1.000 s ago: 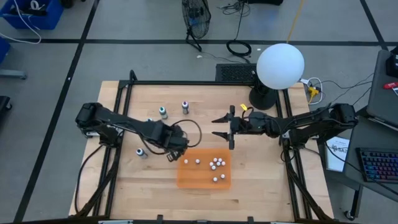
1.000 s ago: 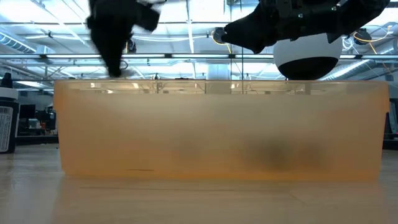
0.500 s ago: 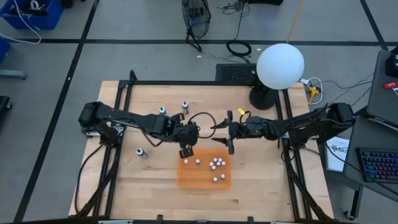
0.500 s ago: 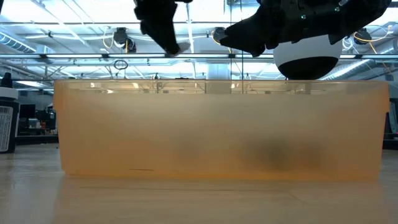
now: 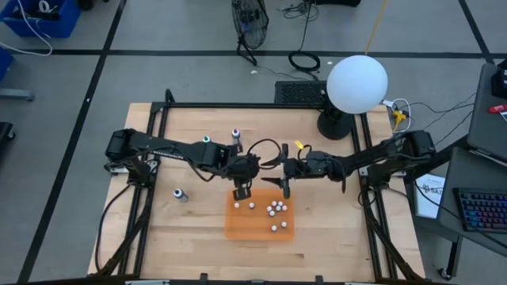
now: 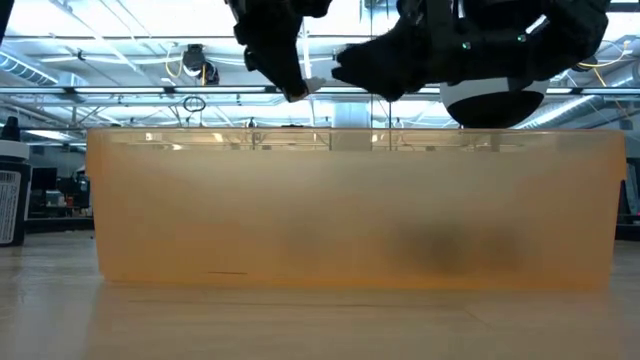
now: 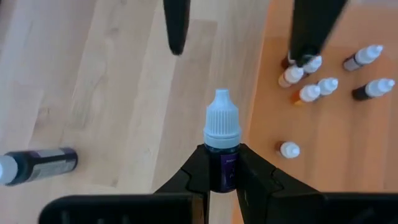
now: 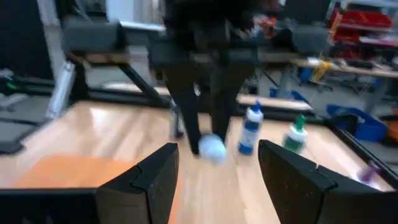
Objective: Pick & Place food coloring
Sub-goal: Put the small purple food coloring bottle into the orange bin
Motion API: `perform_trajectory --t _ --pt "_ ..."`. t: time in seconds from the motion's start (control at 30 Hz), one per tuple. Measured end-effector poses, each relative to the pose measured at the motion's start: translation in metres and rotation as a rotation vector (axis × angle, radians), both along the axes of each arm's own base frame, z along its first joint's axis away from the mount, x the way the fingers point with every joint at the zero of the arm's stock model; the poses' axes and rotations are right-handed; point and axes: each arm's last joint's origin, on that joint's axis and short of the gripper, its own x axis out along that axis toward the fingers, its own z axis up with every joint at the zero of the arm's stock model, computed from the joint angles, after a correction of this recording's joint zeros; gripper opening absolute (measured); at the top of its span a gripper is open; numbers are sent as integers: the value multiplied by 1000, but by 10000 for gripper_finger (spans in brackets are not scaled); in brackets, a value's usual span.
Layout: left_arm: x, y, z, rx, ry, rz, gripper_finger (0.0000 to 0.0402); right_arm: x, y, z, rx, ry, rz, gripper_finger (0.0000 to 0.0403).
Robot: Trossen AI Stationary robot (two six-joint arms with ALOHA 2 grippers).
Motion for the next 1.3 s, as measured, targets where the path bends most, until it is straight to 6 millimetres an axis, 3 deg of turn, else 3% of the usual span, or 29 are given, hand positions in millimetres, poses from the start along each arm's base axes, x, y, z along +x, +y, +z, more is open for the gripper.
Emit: perform_trajectory --t 0.53,0.77,1.13,1.3 --pt "-2 -3 -1 -48 32 -27 50 39 5 -17 27 62 124 208" --pt "-7 -4 -3 -56 79 0 50 41 5 -15 13 55 126 204" --pt "-7 -7 -3 -61 79 2 50 41 4 -15 0 54 121 153" --pt "-7 -7 -3 -60 78 3 50 41 3 -15 3 54 114 155"
